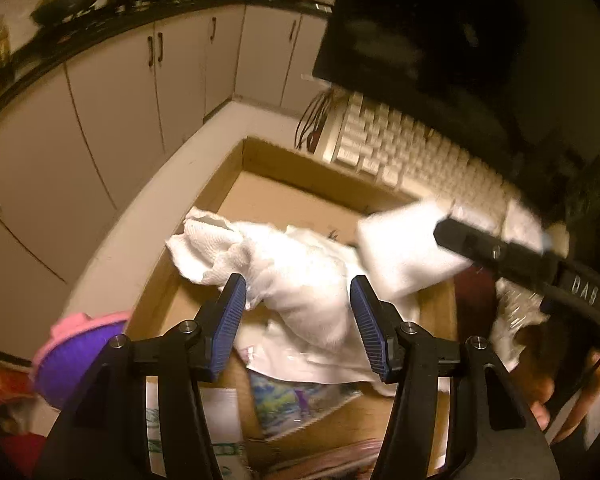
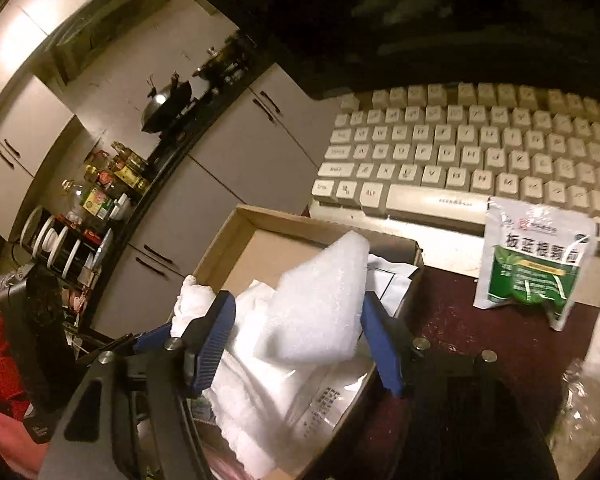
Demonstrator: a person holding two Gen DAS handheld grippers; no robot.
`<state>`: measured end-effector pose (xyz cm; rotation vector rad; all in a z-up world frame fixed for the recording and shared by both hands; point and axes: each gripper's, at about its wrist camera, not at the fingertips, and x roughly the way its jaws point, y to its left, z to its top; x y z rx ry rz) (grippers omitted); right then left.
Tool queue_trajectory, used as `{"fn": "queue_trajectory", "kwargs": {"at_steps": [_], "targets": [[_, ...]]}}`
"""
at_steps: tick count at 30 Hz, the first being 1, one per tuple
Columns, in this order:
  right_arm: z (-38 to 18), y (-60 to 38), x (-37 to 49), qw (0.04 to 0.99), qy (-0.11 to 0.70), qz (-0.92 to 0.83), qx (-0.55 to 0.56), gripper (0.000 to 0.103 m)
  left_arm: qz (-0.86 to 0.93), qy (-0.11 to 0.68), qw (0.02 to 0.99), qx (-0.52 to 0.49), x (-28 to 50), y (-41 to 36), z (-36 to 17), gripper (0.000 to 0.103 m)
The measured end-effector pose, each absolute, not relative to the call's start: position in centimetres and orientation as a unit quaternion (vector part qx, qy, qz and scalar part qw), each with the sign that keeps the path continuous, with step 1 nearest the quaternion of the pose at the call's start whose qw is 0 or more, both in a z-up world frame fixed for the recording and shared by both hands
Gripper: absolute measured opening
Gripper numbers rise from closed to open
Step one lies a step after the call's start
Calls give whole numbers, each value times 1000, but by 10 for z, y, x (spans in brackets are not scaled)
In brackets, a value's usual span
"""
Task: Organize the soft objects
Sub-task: 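Carry the towel with left tool while right tool carries the foam block into the tray, then open both tools over the tray and move them back to the table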
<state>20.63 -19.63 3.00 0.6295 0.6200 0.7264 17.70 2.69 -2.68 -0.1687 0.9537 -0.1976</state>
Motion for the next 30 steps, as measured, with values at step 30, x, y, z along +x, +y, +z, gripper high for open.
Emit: {"fn": "queue_trajectory", "kwargs": {"at_steps": [30], "targets": [[-22, -378, 150, 889, 316, 216, 252, 69, -214, 434, 875, -35, 63, -99, -11, 69]]}}
